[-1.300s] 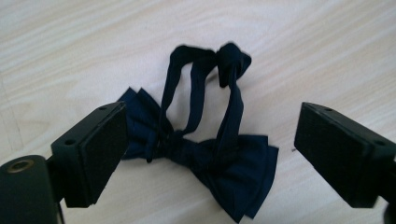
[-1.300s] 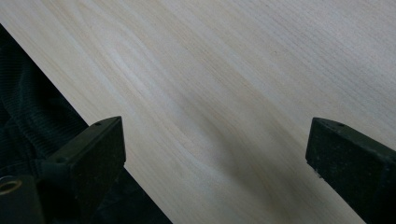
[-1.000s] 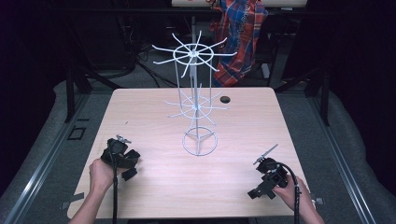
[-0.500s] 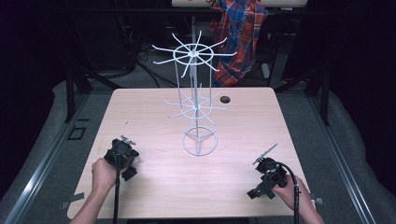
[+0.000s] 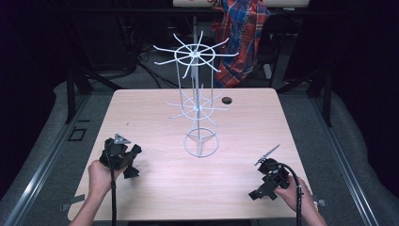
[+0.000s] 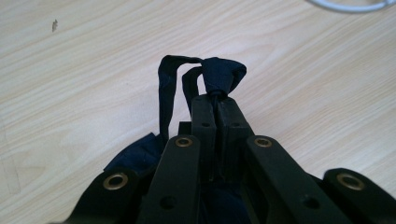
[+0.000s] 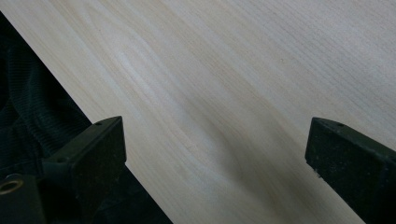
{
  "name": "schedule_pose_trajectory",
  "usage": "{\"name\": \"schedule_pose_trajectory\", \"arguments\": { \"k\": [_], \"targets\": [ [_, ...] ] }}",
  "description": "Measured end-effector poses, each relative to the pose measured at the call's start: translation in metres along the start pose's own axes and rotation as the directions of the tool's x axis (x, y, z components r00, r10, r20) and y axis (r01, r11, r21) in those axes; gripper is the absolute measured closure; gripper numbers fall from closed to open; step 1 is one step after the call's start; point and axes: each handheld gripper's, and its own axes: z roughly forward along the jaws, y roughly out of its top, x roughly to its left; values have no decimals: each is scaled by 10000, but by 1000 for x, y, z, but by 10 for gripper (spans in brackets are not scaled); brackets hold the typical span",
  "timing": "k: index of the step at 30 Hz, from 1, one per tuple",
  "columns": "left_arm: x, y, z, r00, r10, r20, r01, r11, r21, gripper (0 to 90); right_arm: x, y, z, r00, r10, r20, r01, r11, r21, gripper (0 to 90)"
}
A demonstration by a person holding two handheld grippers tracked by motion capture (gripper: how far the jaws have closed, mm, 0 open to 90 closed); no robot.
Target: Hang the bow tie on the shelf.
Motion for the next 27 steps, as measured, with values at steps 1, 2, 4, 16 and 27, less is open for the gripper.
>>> {"name": "schedule_pose_trajectory", "arguments": {
  "k": [1, 2, 4, 16, 27],
  "targets": [
    [0, 0, 0, 10000, 0, 0, 0, 10000, 0, 874, 0, 0, 0, 10000, -10, 0, 10, 10000, -2, 47],
    [0, 0, -4, 9999, -2, 111, 4, 9999, -142, 874, 0, 0, 0, 10000, -7, -9, 7, 10000, 12, 47],
    [-1, 0, -8, 9998, -13, 182, 19, 9994, -339, 873, 0, 0, 0, 10000, -47, -20, 47, 10000, 4, 47],
    [-3, 6, -26, 9971, -142, 741, 239, 9909, -1326, 874, -1, 0, 0, 10000, -20, 61, 19, 10000, 54, 50],
    [-5, 17, -37, 9948, -106, 1010, 299, 9810, -1918, 874, -1, 0, 0, 9999, -21, 128, 20, 9999, 103, 51]
  ]
}}
